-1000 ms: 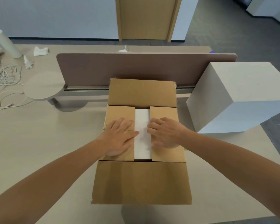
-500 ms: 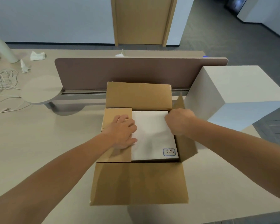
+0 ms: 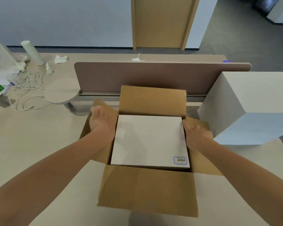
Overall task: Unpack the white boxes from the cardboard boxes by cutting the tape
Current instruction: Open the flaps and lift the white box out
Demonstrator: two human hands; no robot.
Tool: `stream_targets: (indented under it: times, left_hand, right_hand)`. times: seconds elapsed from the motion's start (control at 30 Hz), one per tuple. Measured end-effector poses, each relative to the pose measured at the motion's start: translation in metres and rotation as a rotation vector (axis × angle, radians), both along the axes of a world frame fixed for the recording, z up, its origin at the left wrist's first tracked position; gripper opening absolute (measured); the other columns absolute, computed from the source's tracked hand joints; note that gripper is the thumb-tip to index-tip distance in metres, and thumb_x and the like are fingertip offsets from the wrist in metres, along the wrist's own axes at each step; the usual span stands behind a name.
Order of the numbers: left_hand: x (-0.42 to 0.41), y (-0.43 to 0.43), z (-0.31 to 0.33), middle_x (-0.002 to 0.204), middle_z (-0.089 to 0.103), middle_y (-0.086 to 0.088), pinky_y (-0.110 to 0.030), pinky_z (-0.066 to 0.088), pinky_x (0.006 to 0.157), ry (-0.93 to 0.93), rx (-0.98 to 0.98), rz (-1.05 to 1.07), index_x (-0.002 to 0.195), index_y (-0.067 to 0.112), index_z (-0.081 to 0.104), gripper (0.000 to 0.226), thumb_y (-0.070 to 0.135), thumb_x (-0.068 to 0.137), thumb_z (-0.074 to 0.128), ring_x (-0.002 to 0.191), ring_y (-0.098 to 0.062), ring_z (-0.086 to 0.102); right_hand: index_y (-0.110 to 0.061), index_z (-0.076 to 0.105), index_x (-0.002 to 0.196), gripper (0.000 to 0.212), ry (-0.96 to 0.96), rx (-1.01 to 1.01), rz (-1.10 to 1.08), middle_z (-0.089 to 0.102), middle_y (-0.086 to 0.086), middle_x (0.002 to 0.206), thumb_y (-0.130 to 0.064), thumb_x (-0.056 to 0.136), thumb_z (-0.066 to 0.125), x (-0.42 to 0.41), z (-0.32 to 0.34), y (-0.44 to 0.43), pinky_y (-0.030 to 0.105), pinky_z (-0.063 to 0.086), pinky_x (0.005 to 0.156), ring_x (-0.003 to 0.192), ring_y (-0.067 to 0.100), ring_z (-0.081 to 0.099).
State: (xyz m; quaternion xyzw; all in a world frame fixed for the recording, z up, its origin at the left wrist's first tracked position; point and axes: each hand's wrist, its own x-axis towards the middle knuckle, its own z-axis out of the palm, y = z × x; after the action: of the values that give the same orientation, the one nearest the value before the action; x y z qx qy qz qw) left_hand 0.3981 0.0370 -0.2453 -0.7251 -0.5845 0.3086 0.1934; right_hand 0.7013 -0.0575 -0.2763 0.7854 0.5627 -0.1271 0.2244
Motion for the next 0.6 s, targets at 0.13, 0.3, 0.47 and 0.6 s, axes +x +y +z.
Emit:
stream_targets:
  times: [0.13,0.3,0.47,0.6]
  left_hand:
    - [-0.017,-0.013,-0.037,0.118,0.05,-0.007,-0.031,0.044,0.077,-0.221,-0.109,0.029,0.126,0.014,0.047,0.031,0.014,0.095,0.049,0.099,-0.023,0.049]
    - [-0.025,-0.021,-0.053,0.108,0.051,-0.005,-0.026,0.046,0.061,-0.536,-0.124,0.035,0.12,0.011,0.046,0.027,0.007,0.094,0.051,0.079,-0.017,0.054]
    - [-0.015,-0.037,-0.049,0.128,0.053,-0.006,-0.033,0.052,0.085,-0.838,-0.232,0.108,0.132,0.012,0.048,0.039,0.007,0.094,0.04,0.106,-0.026,0.059]
    - [0.001,-0.049,-0.031,0.124,0.06,-0.012,-0.033,0.048,0.083,-1.036,-0.283,0.265,0.131,0.004,0.05,0.036,0.025,0.101,0.045,0.107,-0.026,0.058]
  right_hand:
    - [-0.04,-0.002,0.152,0.075,0.112,0.05,-0.007,0.037,0.017,0.133,-0.013,0.095,0.04,-0.001,-0.004,-0.006,0.04,0.047,0.075,0.109,0.035,0.052]
    - [-0.026,0.034,0.141,0.057,0.173,0.179,0.02,0.037,0.009,0.117,-0.003,0.09,0.044,-0.001,-0.005,-0.007,0.038,0.05,0.066,0.084,0.026,0.049]
    - [-0.019,0.051,0.13,0.042,0.312,0.169,-0.069,0.049,0.007,0.116,-0.01,0.091,0.038,-0.013,0.0,-0.001,0.04,0.053,0.08,0.098,0.03,0.056]
    - [-0.005,0.055,0.104,0.02,0.429,0.192,-0.326,0.062,0.011,0.097,-0.017,0.092,0.043,-0.028,0.014,0.01,0.028,0.042,0.058,0.081,0.025,0.055]
